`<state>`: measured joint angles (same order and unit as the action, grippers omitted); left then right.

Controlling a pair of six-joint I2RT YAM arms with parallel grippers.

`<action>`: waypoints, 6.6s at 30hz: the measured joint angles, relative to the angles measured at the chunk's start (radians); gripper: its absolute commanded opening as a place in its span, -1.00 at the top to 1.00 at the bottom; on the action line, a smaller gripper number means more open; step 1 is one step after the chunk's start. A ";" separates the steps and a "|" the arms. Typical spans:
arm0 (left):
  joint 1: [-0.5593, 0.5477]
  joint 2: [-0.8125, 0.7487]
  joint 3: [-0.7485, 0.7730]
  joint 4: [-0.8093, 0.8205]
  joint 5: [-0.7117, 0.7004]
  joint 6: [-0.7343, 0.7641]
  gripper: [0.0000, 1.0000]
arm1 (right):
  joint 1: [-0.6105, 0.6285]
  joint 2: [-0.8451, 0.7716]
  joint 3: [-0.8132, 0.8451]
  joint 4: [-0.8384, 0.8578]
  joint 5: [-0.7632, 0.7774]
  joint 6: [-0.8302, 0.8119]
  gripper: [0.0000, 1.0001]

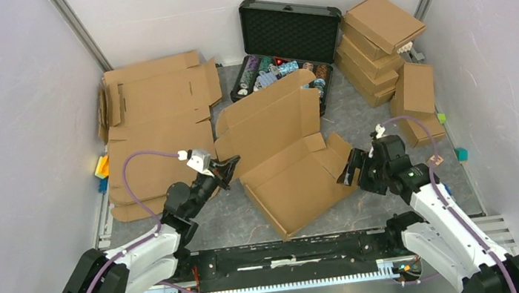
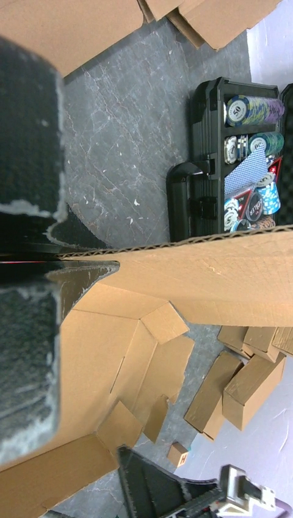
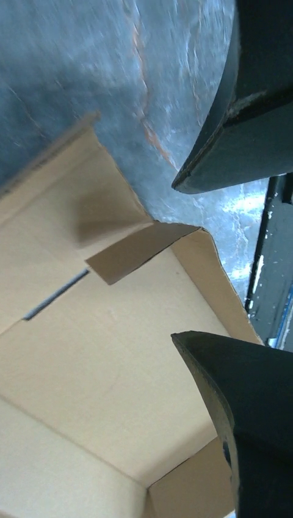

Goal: Fold the paper box

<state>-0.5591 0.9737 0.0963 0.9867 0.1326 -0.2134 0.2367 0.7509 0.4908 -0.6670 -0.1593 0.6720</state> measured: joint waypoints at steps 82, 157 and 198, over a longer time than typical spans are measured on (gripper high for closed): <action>-0.009 0.414 0.156 0.158 0.319 -0.170 0.78 | 0.207 0.351 0.062 0.282 0.179 -0.005 -0.96; -0.016 0.126 0.165 -0.255 0.174 0.012 0.96 | -0.089 0.715 0.371 0.527 0.067 -0.750 1.00; 0.002 0.157 0.233 -0.365 0.060 -0.051 0.96 | 0.211 0.485 0.177 0.453 0.381 -0.742 1.00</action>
<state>-0.5568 1.1305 0.3290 0.6212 0.1925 -0.2642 0.4473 1.2362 0.6682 -0.2142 0.2218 -0.0700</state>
